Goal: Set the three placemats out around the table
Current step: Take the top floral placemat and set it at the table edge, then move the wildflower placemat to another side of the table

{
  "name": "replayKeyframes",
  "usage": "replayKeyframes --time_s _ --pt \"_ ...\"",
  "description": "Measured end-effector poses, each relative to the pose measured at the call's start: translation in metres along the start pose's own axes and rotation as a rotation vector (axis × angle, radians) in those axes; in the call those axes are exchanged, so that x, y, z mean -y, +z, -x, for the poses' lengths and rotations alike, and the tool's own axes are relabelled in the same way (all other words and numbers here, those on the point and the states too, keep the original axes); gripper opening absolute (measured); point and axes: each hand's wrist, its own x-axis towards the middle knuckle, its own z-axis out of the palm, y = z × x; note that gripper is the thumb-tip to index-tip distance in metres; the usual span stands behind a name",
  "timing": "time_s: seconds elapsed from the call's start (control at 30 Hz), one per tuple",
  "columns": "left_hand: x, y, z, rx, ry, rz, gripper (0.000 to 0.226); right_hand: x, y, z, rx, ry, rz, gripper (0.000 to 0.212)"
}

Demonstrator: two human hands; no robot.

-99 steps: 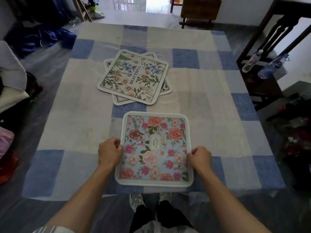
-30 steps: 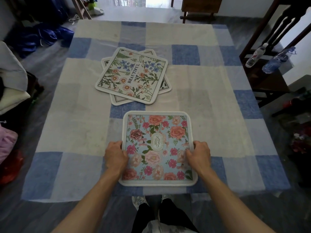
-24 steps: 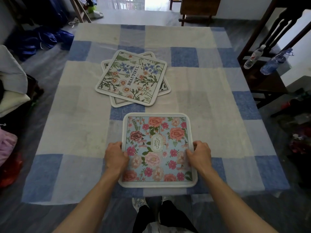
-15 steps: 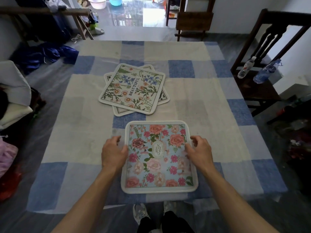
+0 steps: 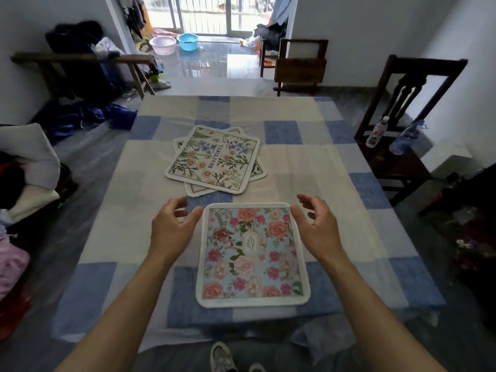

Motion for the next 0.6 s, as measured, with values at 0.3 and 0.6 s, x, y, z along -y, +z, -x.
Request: replayKeyframes --time_s 0.3,0.6 --pt "-0.006 -0.063 0.046 -0.05 -0.091 0.303 0.064 0.029 0.016 0.017 0.15 0.035 -0.389 0.043" --pt "0.01 -0.126 0.033 -0.044 -0.083 0.442 0.014 0.09 0.056 0.047 0.147 -0.039 -0.39 0.025"
